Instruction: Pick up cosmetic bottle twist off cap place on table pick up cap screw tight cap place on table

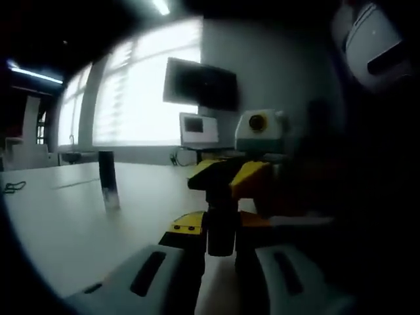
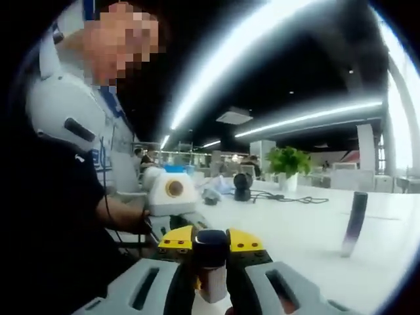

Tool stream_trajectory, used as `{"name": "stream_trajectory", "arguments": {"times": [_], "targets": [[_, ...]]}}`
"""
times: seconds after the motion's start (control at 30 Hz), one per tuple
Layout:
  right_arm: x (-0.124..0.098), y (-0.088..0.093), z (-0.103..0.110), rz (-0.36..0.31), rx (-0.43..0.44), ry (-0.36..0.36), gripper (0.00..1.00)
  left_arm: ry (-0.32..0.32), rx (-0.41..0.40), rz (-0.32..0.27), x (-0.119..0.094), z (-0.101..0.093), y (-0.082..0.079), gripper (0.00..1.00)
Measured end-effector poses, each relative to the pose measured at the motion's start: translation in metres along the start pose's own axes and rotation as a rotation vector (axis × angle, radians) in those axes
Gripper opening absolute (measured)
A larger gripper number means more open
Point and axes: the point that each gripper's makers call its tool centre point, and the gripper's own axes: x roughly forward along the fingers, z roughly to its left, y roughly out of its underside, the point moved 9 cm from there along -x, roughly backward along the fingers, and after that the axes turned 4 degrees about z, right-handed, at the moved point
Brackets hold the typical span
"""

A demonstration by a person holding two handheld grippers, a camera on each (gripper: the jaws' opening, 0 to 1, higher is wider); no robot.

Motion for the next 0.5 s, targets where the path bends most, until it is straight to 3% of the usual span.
{"name": "stream_trajectory", "arguments": {"times": [0.2,0.5], "targets": [[-0.0018,0.0006,-0.0031,-0.016,0.024,-0.087,0.11,0.023,-0.007,-0.005,0.0001,-0.0023,-0.0004,0.06],[-0.0016,-0.0015,-0.0092,0.017,-0.007,-0.244,0.11,0.052,-0.007,-0.003,0.0009,-0.0064,0.0001,0.06]]}}
